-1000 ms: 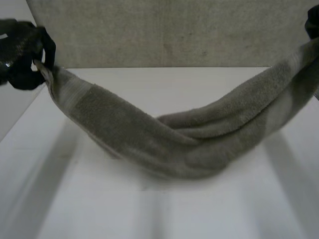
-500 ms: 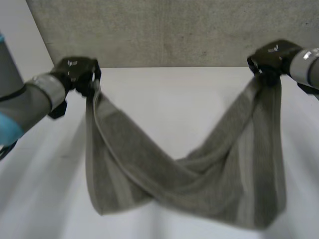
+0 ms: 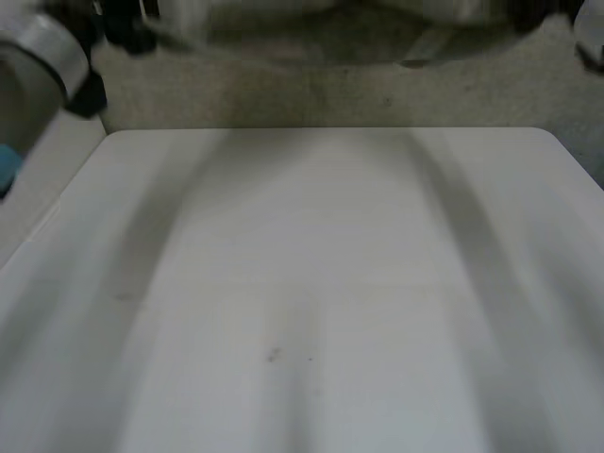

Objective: Fold the towel.

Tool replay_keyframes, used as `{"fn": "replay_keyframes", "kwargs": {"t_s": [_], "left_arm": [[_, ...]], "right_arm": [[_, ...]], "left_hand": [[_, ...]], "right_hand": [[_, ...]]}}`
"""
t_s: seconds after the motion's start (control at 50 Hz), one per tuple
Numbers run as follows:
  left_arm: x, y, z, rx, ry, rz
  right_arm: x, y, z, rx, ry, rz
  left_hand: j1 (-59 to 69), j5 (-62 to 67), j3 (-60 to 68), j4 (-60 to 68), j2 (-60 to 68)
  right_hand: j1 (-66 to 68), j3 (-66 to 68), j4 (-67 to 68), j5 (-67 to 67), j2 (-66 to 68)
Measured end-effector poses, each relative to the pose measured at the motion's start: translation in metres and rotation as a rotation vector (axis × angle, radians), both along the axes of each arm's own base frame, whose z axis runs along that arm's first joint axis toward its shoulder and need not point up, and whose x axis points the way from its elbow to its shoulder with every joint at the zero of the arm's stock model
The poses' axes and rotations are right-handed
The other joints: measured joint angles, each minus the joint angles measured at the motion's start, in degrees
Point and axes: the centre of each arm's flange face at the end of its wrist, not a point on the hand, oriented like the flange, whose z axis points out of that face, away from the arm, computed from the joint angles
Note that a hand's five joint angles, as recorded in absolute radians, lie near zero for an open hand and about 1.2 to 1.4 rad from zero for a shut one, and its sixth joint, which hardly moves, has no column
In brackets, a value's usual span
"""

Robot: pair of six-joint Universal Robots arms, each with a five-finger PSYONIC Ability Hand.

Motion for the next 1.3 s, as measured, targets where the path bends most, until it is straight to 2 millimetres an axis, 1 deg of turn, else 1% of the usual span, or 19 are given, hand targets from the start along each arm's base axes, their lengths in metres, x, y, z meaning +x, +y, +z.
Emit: {"fn": "replay_keyframes", "kwargs": {"t_s": [0.04, 0.1, 0.12, 0.16, 0.18, 0.24, 0.3, 0.38, 0.44, 0.54, 0.72, 0.82, 0.86, 0.96, 1.02, 1.12, 1.16, 1.26, 1.3], "left_arm": [[0.001, -0.002, -0.024, 0.061, -0.022, 0.003], [0.003, -0.004, -0.068, 0.162, -0.055, 0.006], [0.003, -0.004, -0.075, 0.176, -0.060, 0.006], [0.003, -0.004, -0.111, 0.245, -0.087, 0.003], [0.003, -0.003, -0.119, 0.258, -0.093, 0.003], [0.004, 0.001, -0.157, 0.327, -0.137, -0.004], [0.005, 0.007, -0.185, 0.380, -0.189, -0.014], [0.007, 0.017, -0.211, 0.430, -0.269, -0.028], [0.008, 0.026, -0.221, 0.451, -0.328, -0.040], [0.011, 0.039, -0.223, 0.462, -0.383, -0.052], [0.021, 0.073, -0.196, 0.447, -0.391, -0.054], [0.027, 0.101, -0.184, 0.468, -0.393, -0.072], [0.029, 0.121, -0.181, 0.492, -0.397, -0.095], [0.033, 0.157, -0.176, 0.532, -0.403, -0.146], [0.035, 0.177, -0.174, 0.549, -0.413, -0.184], [0.034, 0.202, -0.177, 0.558, -0.463, -0.268], [0.034, 0.208, -0.178, 0.556, -0.490, -0.298], [0.030, 0.208, -0.177, 0.527, -0.541, -0.335], [0.029, 0.202, -0.174, 0.510, -0.548, -0.333]], "right_arm": [[0.001, -0.002, -0.017, 0.054, 0.023, 0.008], [0.005, -0.008, -0.059, 0.168, 0.069, 0.035], [0.006, -0.009, -0.065, 0.184, 0.074, 0.039], [0.009, -0.012, -0.099, 0.268, 0.103, 0.059], [0.009, -0.013, -0.107, 0.286, 0.108, 0.063], [0.014, -0.015, -0.151, 0.381, 0.137, 0.080], [0.016, -0.013, -0.186, 0.452, 0.165, 0.090], [0.017, -0.007, -0.219, 0.514, 0.226, 0.098], [0.015, -0.002, -0.232, 0.534, 0.277, 0.100], [0.010, 0.004, -0.227, 0.529, 0.320, 0.081], [-0.004, 0.028, -0.184, 0.506, 0.337, 0.052], [-0.014, 0.061, -0.172, 0.584, 0.417, 0.083], [-0.019, 0.081, -0.170, 0.637, 0.483, 0.114], [-0.034, 0.112, -0.167, 0.711, 0.614, 0.169], [-0.043, 0.124, -0.165, 0.733, 0.669, 0.189], [-0.050, 0.129, -0.164, 0.737, 0.692, 0.195], [-0.052, 0.129, -0.164, 0.736, 0.692, 0.194], [-0.052, 0.125, -0.165, 0.730, 0.686, 0.192], [-0.052, 0.122, -0.167, 0.726, 0.684, 0.190]], "left_hand": [[0.0, 0.0, 0.0, 0.0, 0.0], [0.0, 0.0, 0.0, 0.0, 0.0], [0.0, 0.0, 0.0, 0.0, 0.0], [0.0, 0.0, 0.0, 0.0, 0.0], [0.0, 0.0, 0.0, 0.0, 0.0], [0.0, 0.0, 0.0, 0.0, 0.0], [0.0, 0.0, 0.0, 0.0, 0.0], [0.0, 0.0, 0.0, 0.0, 0.0], [0.0, 0.0, 0.0, 0.0, 0.0], [0.0, 0.0, 0.0, 0.0, 0.0], [0.0, 0.0, 0.0, 0.0, 0.0], [0.0, 0.0, 0.0, 0.0, 0.0], [0.0, 0.0, 0.0, 0.0, 0.0], [0.0, 0.0, 0.0, 0.0, 0.0], [0.0, 0.0, 0.0, 0.0, 0.0], [0.0, 0.0, 0.0, 0.0, 0.0], [-4.4, -5.2, -6.8, -6.9, -6.8], [-41.7, -42.7, -43.7, -43.6, -43.6], [-47.4, -48.2, -49.1, -49.2, -49.1]], "right_hand": [[0.0, 0.0, 0.0, 0.0, 0.0], [0.0, 0.0, 0.0, 0.0, 0.0], [0.0, 0.0, 0.0, 0.0, 0.0], [0.0, 0.0, 0.0, 0.0, 0.0], [0.0, 0.0, 0.0, 0.0, 0.0], [0.0, 0.0, 0.0, 0.0, 0.0], [0.0, 0.0, 0.0, 0.0, 0.0], [0.0, 0.0, 0.0, 0.0, 0.0], [0.0, 0.0, 0.0, 0.0, 0.0], [0.0, 0.0, 0.0, 0.0, 0.0], [0.0, 0.0, 0.0, 0.0, 0.0], [0.0, 0.0, 0.0, 0.0, 0.0], [0.0, 0.0, 0.0, 0.0, 0.0], [0.0, 0.0, 0.0, 0.0, 0.0], [0.0, 0.0, 0.0, 0.0, 0.0], [0.0, 0.0, 0.0, 0.0, 0.0], [0.0, 0.0, 0.0, 0.0, 0.0], [0.0, 0.0, 0.0, 0.0, 0.0], [0.0, 0.0, 0.0, 0.0, 0.0]]}}
